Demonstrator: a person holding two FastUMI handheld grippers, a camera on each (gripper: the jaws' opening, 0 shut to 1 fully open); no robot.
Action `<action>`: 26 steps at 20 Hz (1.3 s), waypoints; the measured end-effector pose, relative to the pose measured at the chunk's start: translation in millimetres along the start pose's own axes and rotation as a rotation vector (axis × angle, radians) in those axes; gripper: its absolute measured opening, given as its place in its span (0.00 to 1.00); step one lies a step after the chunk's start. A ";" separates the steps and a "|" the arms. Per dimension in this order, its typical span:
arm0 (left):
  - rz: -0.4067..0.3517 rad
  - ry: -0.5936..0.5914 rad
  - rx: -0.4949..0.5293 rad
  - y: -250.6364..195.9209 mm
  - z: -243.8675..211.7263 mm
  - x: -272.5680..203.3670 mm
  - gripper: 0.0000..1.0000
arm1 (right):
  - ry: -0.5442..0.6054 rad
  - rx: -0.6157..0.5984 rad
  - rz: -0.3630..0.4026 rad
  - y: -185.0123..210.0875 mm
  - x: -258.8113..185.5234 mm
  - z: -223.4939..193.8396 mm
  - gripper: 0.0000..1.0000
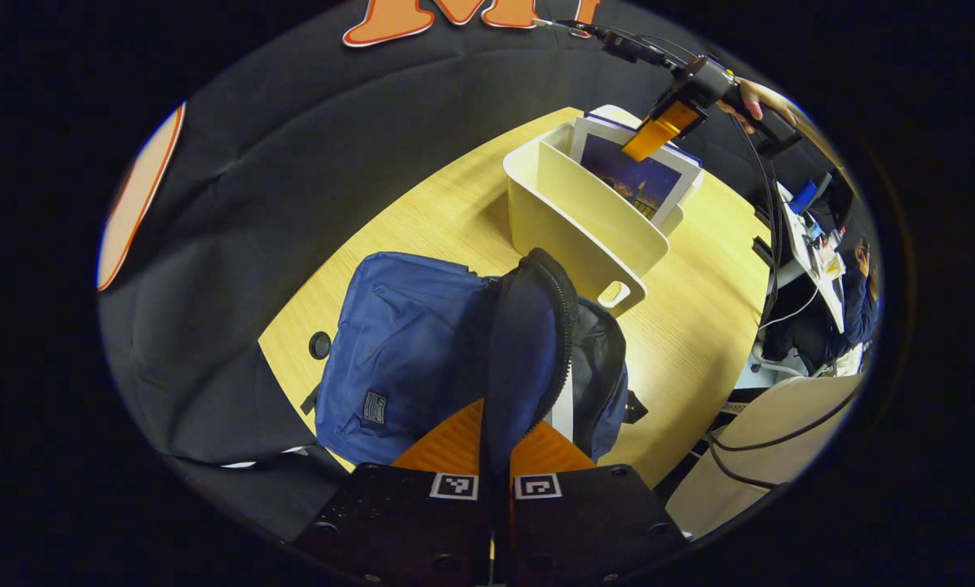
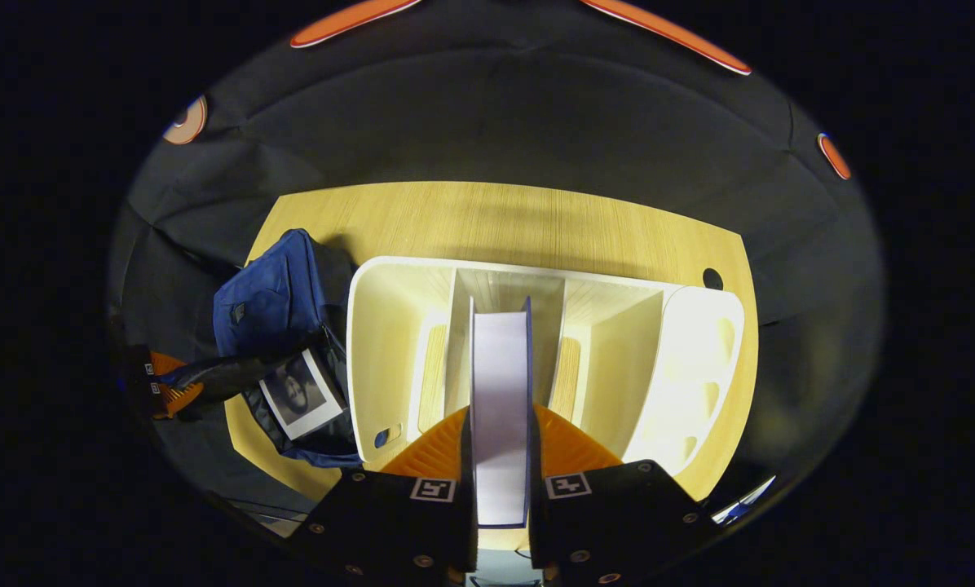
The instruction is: Open the schoolbag, grab two books from the bookshelf and put them into the schoolbag.
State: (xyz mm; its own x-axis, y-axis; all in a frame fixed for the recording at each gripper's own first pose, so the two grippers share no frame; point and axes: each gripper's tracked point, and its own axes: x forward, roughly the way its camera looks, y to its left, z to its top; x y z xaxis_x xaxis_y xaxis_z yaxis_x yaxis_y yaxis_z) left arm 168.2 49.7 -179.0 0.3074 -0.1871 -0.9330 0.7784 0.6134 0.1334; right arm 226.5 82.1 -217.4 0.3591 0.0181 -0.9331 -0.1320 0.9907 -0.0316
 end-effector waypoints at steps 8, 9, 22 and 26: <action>-0.002 0.000 -0.005 -0.9 -1.9 0.3 0.02 | -0.087 0.061 0.074 -2.1 -45.3 11.5 0.25; -0.002 0.000 -0.005 -1.6 -1.9 0.0 0.02 | -0.114 0.061 0.078 -7.5 -57.5 13.6 0.25; 0.042 -0.004 -0.002 -0.5 -2.0 -3.2 0.02 | -0.509 0.265 0.298 -19.4 -228.0 -20.1 0.24; 0.073 -0.008 0.015 -3.0 -1.1 -7.2 0.02 | -0.570 0.355 0.452 17.8 -230.0 -54.9 0.25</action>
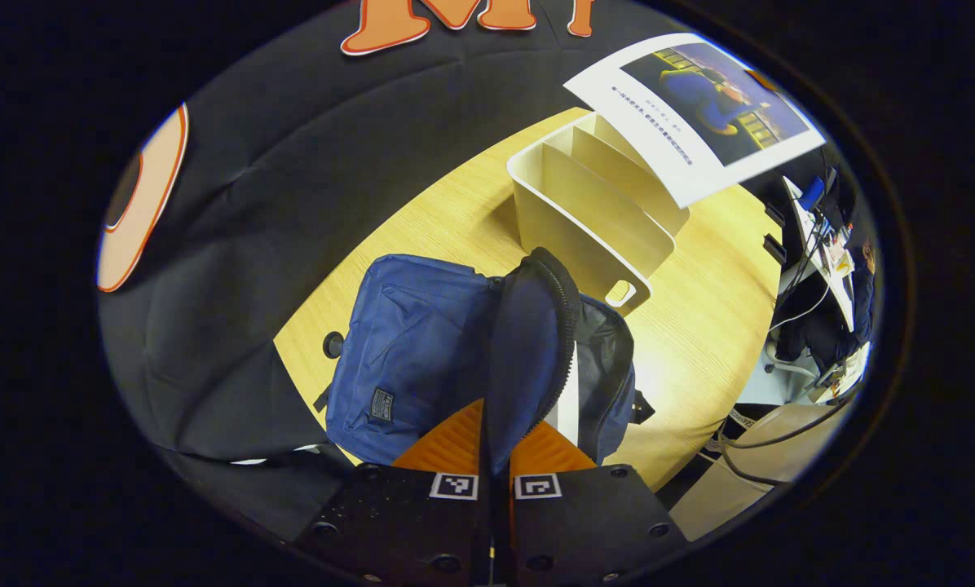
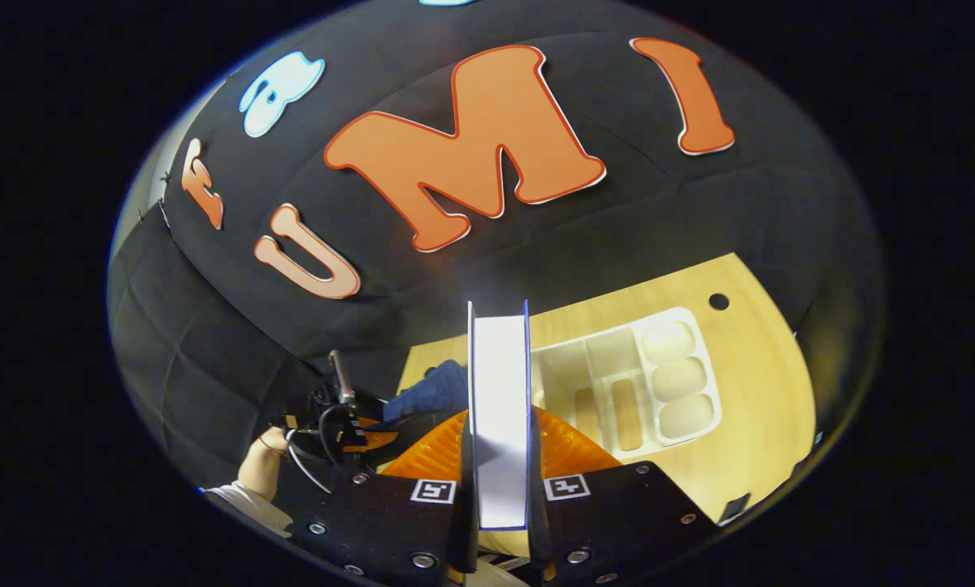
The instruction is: Open the schoolbag, grab two books from the bookshelf and put them into the schoolbag.
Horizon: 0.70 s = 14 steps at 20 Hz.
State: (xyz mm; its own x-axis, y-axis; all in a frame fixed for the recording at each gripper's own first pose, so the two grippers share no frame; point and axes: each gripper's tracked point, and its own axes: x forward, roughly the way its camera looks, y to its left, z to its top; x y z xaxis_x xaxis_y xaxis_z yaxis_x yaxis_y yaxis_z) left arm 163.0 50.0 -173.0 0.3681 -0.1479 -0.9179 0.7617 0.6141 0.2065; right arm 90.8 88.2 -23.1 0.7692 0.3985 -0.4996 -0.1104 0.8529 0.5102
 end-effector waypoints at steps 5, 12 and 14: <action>0.028 0.005 0.032 -4.0 2.5 -4.7 0.02 | 0.023 0.139 0.128 22.5 14.9 -76.1 0.24; 0.049 0.013 0.053 -4.4 2.7 -14.1 0.02 | 0.063 0.233 0.180 26.6 63.1 -151.3 0.24; 0.048 0.015 0.057 -5.5 6.0 -11.3 0.02 | 0.064 0.245 0.163 24.6 80.5 -170.7 0.24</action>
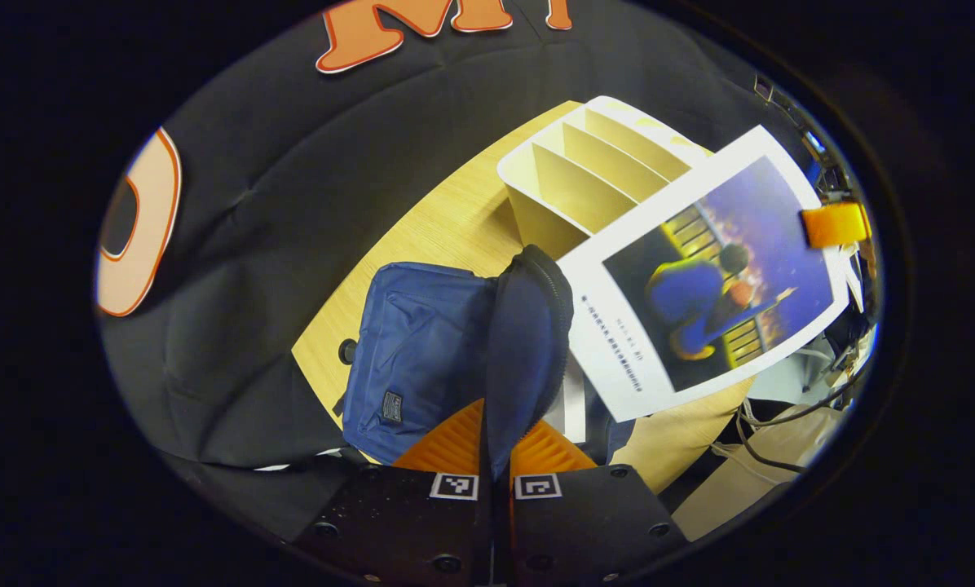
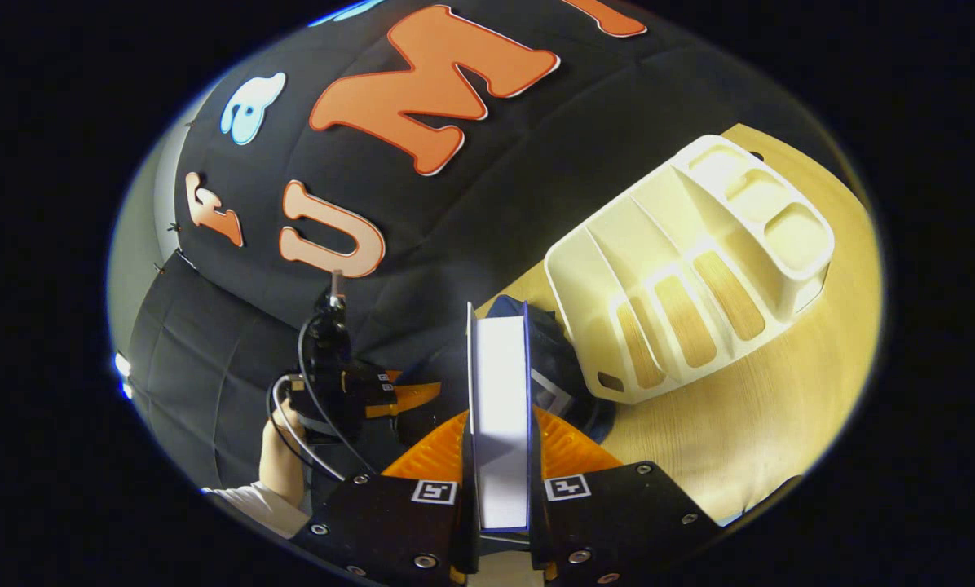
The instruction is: Open the schoolbag, grab two books from the bookshelf and put them into the schoolbag.
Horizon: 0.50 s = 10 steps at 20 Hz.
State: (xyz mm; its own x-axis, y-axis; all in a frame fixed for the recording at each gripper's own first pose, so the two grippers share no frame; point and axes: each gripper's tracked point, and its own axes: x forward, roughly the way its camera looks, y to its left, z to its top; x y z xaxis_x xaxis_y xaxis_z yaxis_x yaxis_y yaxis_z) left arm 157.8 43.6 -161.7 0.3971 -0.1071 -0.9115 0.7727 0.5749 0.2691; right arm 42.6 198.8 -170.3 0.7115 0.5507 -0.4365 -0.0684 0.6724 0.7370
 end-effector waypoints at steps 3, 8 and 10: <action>0.007 0.004 0.011 -4.5 0.2 -1.1 0.02 | 0.025 0.074 0.015 -6.1 33.2 -29.7 0.24; 0.016 0.006 0.024 -7.7 3.7 -3.3 0.02 | 0.002 0.135 -0.008 -19.1 87.7 -69.8 0.24; 0.020 0.004 0.021 -8.4 4.8 -3.5 0.02 | -0.013 0.161 0.011 -10.0 105.9 -77.1 0.24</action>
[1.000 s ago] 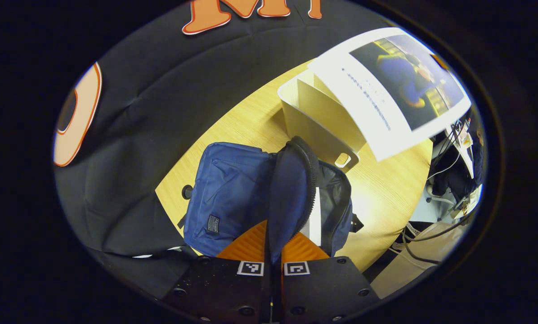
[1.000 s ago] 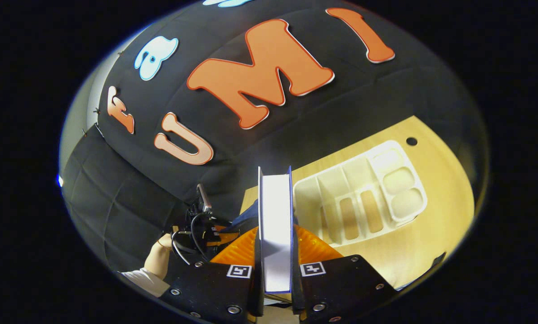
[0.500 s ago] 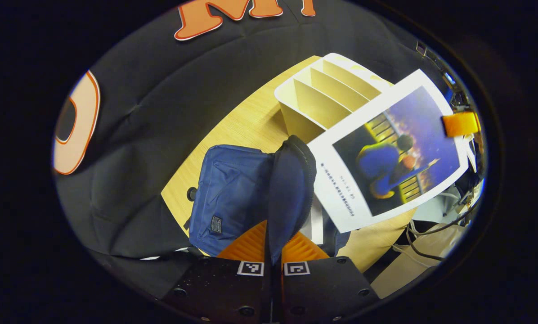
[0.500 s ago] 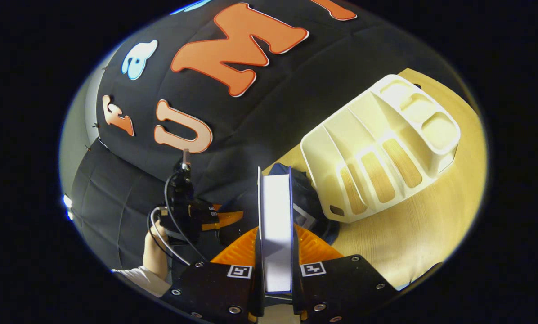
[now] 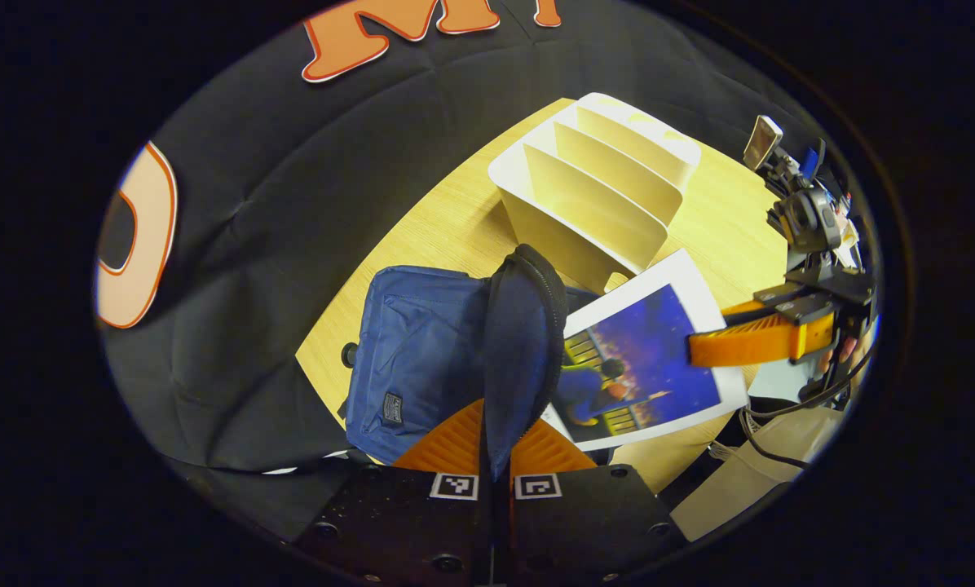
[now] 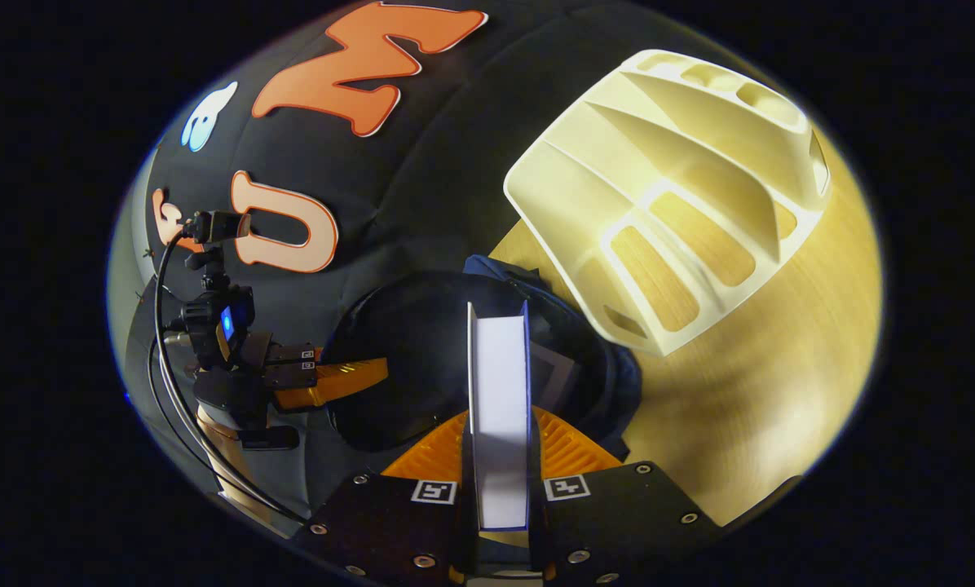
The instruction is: Open the schoolbag, grab two books from the bookshelf and put them into the schoolbag.
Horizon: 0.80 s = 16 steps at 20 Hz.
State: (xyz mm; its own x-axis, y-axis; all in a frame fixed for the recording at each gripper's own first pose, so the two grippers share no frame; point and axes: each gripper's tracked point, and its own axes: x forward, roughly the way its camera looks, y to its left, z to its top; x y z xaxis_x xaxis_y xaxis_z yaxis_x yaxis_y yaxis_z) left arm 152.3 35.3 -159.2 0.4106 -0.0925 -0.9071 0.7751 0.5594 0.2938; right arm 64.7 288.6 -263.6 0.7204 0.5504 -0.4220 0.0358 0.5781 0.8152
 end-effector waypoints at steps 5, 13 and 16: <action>0.000 -0.009 0.009 -2.5 2.1 -2.9 0.02 | -0.024 0.064 0.008 13.2 49.3 -21.8 0.24; -0.008 -0.017 0.046 -13.5 4.4 -10.3 0.02 | -0.050 0.099 0.004 21.9 97.1 -21.2 0.39; 0.005 -0.014 0.057 -9.3 3.5 -10.5 0.02 | -0.025 0.102 -0.031 23.1 105.1 -24.1 0.30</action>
State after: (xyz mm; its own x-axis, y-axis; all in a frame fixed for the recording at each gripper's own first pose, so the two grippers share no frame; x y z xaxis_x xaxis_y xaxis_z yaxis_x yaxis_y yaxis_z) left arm 142.5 28.2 -151.4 0.4211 -0.1018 -0.9013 0.7989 0.5120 0.3155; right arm 124.6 374.3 -298.6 0.7350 0.5174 -0.4383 0.1273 0.5296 0.8386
